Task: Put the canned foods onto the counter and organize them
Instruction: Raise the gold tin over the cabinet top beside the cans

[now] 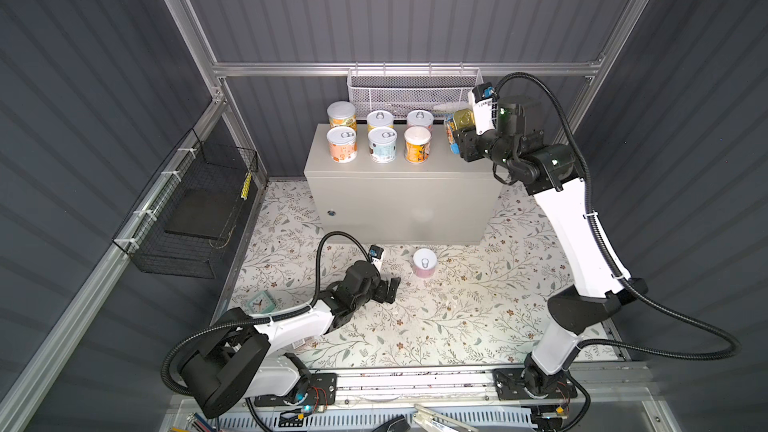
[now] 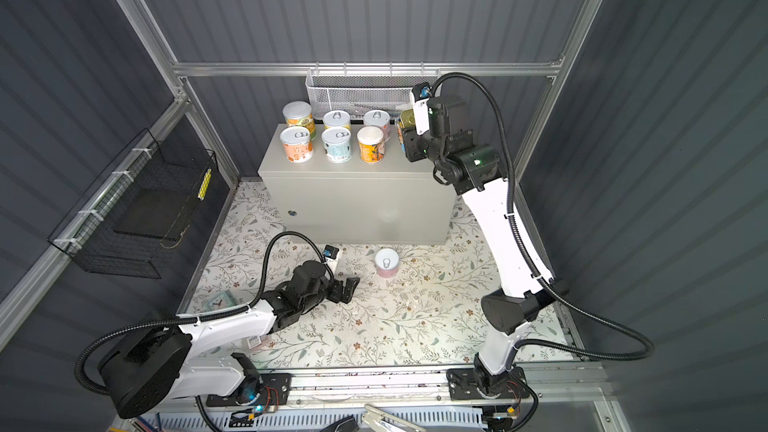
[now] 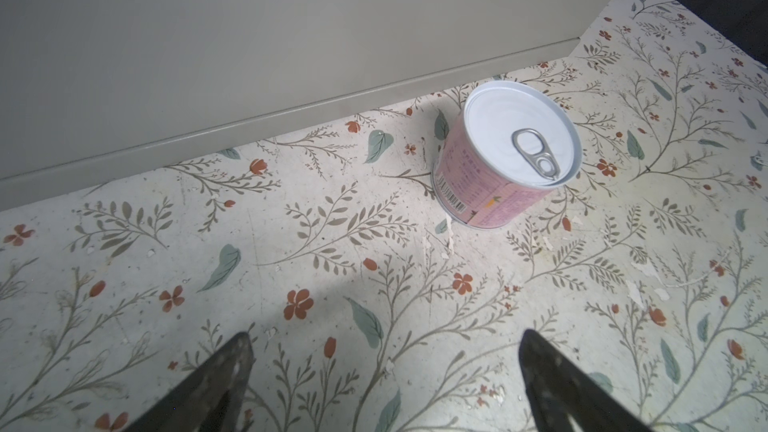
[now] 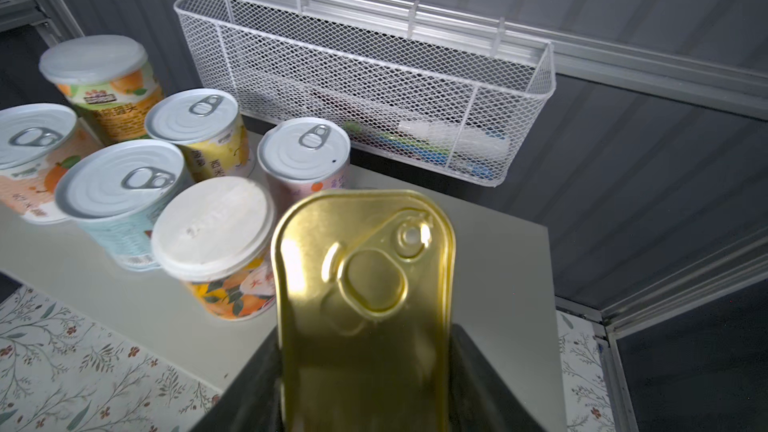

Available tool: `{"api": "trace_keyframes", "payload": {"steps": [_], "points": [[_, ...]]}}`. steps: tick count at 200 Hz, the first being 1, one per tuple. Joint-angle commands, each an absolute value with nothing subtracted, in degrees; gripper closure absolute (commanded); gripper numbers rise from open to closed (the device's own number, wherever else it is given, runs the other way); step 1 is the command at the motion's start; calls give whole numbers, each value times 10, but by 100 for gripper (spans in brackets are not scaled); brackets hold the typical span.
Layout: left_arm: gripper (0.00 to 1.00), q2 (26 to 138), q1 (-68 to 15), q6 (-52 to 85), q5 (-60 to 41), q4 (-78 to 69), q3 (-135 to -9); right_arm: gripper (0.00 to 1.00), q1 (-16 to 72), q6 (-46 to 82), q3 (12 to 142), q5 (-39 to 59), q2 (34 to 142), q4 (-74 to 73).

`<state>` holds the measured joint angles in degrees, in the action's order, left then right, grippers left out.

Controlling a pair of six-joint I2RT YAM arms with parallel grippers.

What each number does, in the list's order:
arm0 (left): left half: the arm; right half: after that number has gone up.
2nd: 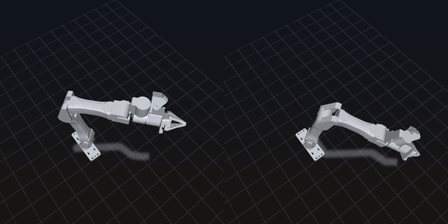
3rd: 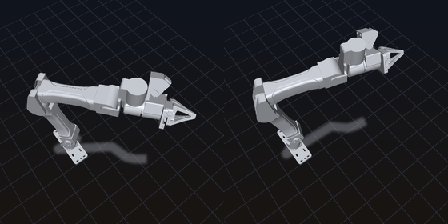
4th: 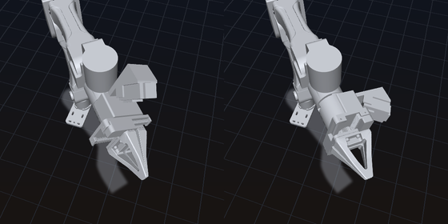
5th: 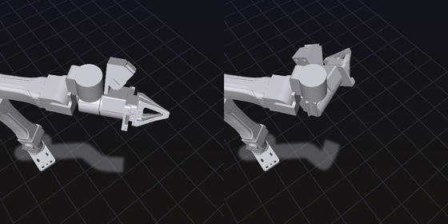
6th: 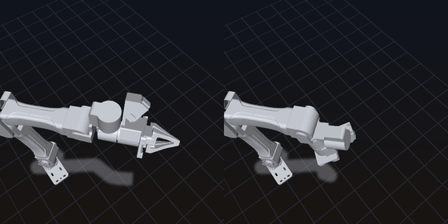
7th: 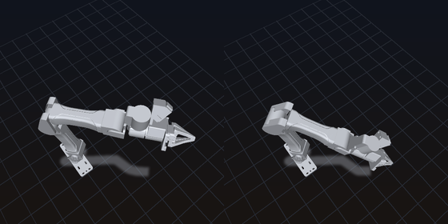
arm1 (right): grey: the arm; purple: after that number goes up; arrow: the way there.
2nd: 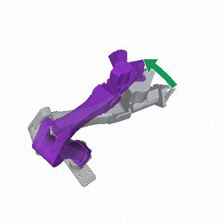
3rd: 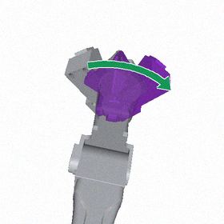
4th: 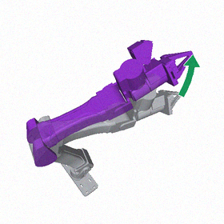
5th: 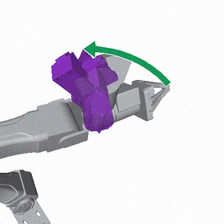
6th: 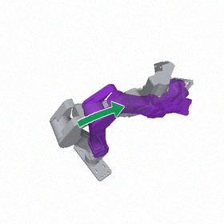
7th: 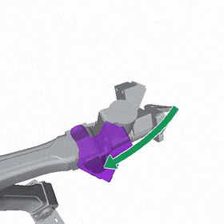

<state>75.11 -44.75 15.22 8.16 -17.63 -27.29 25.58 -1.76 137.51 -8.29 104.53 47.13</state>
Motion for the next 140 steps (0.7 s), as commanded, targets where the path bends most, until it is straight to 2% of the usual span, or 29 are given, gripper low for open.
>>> {"api": "trace_keyframes", "payload": {"steps": [1,91,99,121,140], "points": [[0,753,-448,148,75,-180,-286,47,246,-28,1439,-65,1077,472],[0,781,-448,150,70,-175,-299,43,231,-27,1441,-27,1114,446],[0,780,-448,150,71,-175,-299,39,231,-28,1440,-31,1117,444],[0,778,-448,148,75,-174,-298,18,231,-31,1437,-44,1118,435],[0,777,-448,147,76,-173,-298,9,231,-33,1436,-45,1113,432]]}}
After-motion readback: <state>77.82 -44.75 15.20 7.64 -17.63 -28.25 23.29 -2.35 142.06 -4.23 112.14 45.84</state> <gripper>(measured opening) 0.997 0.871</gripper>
